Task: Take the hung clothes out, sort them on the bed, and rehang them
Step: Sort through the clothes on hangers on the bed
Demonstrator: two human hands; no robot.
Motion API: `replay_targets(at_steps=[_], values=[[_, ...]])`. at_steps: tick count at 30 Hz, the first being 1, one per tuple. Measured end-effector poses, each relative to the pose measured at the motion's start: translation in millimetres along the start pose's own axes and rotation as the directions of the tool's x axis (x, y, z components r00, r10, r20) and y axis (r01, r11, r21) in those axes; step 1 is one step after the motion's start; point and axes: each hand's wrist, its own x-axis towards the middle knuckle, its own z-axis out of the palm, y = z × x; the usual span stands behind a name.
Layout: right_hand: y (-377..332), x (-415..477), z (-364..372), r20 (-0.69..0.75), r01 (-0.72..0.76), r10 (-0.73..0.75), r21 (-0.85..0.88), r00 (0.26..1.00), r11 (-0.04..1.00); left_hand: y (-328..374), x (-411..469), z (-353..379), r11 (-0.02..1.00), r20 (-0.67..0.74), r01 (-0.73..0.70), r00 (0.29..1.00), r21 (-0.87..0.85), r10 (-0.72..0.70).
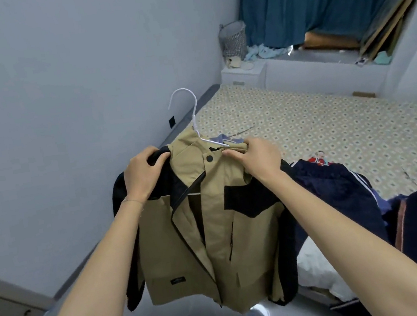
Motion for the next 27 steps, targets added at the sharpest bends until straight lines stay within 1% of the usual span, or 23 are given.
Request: replay_targets(at_steps=[4,8,15,21,27], values=[[0,58,29,0.002,-0.01,0.01,0.031,1.0,0.999,-20,54,22,1.0,0.017,0.022,1.0,0.012,-0.022],[2,115,50,0.043,-0.057,0.054,0.08,0.998,0.995,-30,106,44,0.999,0.028,0.046,0.999,0.024,-0.046],[0,191,84,0.079,-0.069,0.063,0.074,0.995,0.995,-58,181,79,0.997,0.054,0.061,0.997,0.039,-0.063],[14,247,121,0.094,-0.142,0.134,0.085,0.986,0.986,-90,237,129,0.997,0.119,0.072,0.99,0.021,-0.074],[28,307,165,0.093,-0.26,0.252,0.09,0.963,0.961,-125,312,192,0.999,0.235,0.032,0.971,-0.006,-0.029]])
